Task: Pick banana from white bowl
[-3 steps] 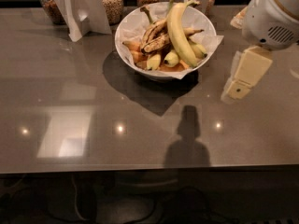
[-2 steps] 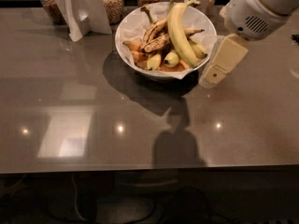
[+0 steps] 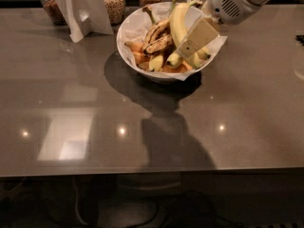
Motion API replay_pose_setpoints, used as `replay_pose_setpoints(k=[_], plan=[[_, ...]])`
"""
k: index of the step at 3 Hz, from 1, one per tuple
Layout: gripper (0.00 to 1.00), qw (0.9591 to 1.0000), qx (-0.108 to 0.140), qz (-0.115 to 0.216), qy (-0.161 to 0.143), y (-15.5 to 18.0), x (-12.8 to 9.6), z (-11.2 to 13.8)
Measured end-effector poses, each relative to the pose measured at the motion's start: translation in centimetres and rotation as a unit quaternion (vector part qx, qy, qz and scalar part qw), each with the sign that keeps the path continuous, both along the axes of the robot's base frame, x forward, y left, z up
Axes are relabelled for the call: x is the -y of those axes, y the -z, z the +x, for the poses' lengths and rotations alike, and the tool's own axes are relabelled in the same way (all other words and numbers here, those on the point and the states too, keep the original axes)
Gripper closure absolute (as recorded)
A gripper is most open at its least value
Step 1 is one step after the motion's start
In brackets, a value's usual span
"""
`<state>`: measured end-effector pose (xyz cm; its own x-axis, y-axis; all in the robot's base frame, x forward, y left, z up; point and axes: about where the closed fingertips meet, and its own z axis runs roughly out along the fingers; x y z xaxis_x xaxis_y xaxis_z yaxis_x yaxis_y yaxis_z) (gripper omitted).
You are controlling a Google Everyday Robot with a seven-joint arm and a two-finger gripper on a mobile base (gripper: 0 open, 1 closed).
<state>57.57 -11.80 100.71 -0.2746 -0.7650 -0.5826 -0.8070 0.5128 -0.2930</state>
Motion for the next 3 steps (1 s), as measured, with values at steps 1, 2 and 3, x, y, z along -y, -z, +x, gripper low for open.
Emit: replay_pose_setpoints(k=[1, 2, 3], plan=[[0.27, 0.999, 0.005, 0.034, 0.027, 0.1, -0.4, 2.2], [0.3, 0.9962, -0.008, 0.061, 0.062, 1.0, -0.4, 3.7], [0.36, 0.9933, -0.029, 0.077, 0.081, 2.3, -0.7, 4.3]])
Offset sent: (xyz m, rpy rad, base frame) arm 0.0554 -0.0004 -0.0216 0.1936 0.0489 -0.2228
